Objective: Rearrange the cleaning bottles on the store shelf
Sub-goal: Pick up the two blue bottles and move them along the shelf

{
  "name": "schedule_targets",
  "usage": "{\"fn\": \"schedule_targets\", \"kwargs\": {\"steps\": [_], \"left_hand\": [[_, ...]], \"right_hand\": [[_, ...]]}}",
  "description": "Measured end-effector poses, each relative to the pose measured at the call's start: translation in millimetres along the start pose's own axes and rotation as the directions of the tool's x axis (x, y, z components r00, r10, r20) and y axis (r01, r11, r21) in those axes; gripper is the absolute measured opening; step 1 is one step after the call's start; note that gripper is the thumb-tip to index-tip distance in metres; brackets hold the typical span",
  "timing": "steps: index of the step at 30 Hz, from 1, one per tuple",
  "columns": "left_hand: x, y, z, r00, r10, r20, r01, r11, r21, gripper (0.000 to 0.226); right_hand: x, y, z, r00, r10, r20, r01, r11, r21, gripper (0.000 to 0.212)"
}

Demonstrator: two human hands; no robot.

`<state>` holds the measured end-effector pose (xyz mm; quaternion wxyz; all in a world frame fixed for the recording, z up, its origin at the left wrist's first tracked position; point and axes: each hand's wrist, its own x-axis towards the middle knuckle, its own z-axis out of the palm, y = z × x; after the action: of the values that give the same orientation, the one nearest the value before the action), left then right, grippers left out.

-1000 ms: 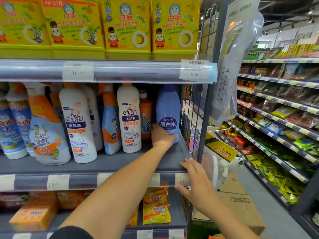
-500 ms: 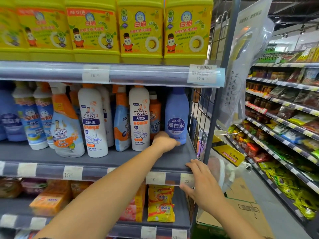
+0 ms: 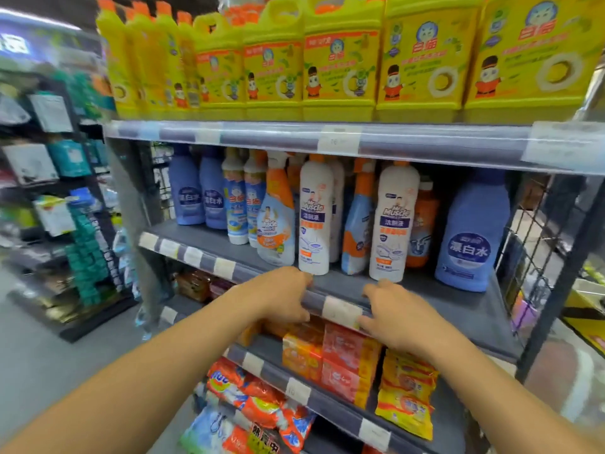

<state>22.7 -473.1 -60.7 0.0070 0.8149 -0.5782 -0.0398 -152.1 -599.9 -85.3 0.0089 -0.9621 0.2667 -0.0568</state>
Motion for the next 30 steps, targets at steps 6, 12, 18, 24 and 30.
{"fn": "schedule_targets", "kwargs": {"steps": [6, 12, 18, 24, 30], "left_hand": [[-59, -77, -18, 0.971, -0.229, 0.073, 0.22, 0.969, 0.111, 0.045], [-90, -144, -37, 0.935, -0.348, 0.073, 0.333, 0.928, 0.167, 0.043], [-79, -205, -51, 0.933, -0.35, 0.082, 0.33, 0.924, 0.192, 0.038], [-43, -286, -61, 0.944, -0.315, 0.098, 0.288, 0.932, 0.221, 0.048], [14, -390, -72, 0.97, -0.242, -0.004, 0.237, 0.943, 0.235, 0.027]], "right_hand": [[52, -89, -8, 0.974, -0.205, 0.096, 0.2, 0.978, 0.061, 0.05], [98, -157, -30, 0.939, -0.309, 0.151, 0.31, 0.951, 0.019, 0.047], [151, -217, -41, 0.933, -0.305, 0.193, 0.305, 0.952, 0.031, 0.044], [214, -268, -43, 0.957, -0.223, 0.184, 0.213, 0.974, 0.076, 0.05], [309, -320, -28, 0.996, 0.049, 0.074, -0.062, 0.981, 0.183, 0.031]]}}
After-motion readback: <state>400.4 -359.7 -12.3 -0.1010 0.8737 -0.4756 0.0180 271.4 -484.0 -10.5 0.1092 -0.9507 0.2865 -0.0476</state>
